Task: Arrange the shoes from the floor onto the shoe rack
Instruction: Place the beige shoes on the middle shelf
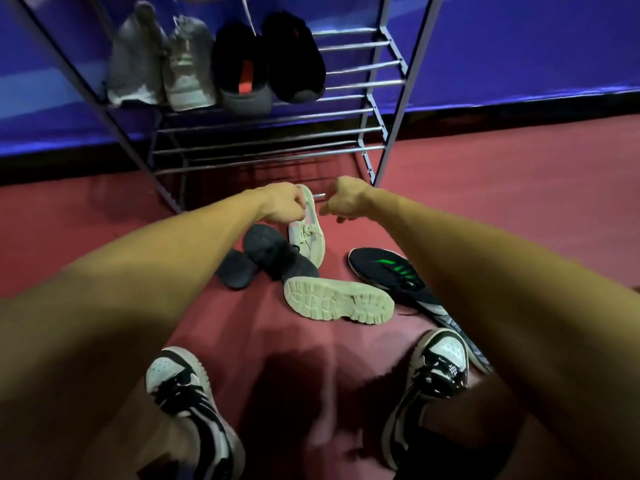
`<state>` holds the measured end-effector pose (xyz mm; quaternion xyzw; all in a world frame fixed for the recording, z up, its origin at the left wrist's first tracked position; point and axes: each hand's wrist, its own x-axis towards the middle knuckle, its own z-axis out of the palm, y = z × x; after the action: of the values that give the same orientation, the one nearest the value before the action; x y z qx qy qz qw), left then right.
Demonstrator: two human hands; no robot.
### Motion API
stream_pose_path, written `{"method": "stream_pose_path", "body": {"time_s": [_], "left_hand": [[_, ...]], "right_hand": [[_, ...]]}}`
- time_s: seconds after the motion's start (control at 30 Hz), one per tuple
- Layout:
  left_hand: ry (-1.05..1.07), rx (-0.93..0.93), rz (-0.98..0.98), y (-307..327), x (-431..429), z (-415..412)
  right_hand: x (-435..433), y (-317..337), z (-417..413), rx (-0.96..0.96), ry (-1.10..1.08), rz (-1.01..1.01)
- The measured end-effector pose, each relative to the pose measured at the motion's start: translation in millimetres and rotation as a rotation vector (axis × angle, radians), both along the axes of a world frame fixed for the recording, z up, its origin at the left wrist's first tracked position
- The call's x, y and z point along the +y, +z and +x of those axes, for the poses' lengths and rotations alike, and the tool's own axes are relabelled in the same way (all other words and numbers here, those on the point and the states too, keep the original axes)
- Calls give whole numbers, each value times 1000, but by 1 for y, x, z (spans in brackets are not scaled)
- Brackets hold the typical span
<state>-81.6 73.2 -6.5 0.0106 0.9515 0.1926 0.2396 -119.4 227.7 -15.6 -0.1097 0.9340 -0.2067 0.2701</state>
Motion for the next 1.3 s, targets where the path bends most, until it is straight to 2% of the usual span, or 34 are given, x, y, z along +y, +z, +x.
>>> {"method": "stream_pose_path", "body": {"time_s": [0.17, 0.37, 0.5, 0.8, 0.9, 1.03, 1.3], "left_hand": [[-149, -80, -180, -30, 14, 13], [-131, -155, -121, -78, 31, 23], [-197, -247, -141, -116, 41, 24], [-317, -229, -222, -155, 41, 22], [-334, -200, -242, -163, 39, 22], [-369, -237, -267, -158, 39, 17], [-420, -231, -302, -121, 33, 16]], "right_hand": [[18, -36, 16, -43, 82, 124], [40, -89, 30, -99, 97, 203], [44, -113, 35, -184, 153, 262], [40, -162, 53, -236, 141, 284], [41, -166, 56, -197, 128, 283], [40, -159, 53, -192, 214, 328], [26, -106, 46, -177, 314, 401]]}}
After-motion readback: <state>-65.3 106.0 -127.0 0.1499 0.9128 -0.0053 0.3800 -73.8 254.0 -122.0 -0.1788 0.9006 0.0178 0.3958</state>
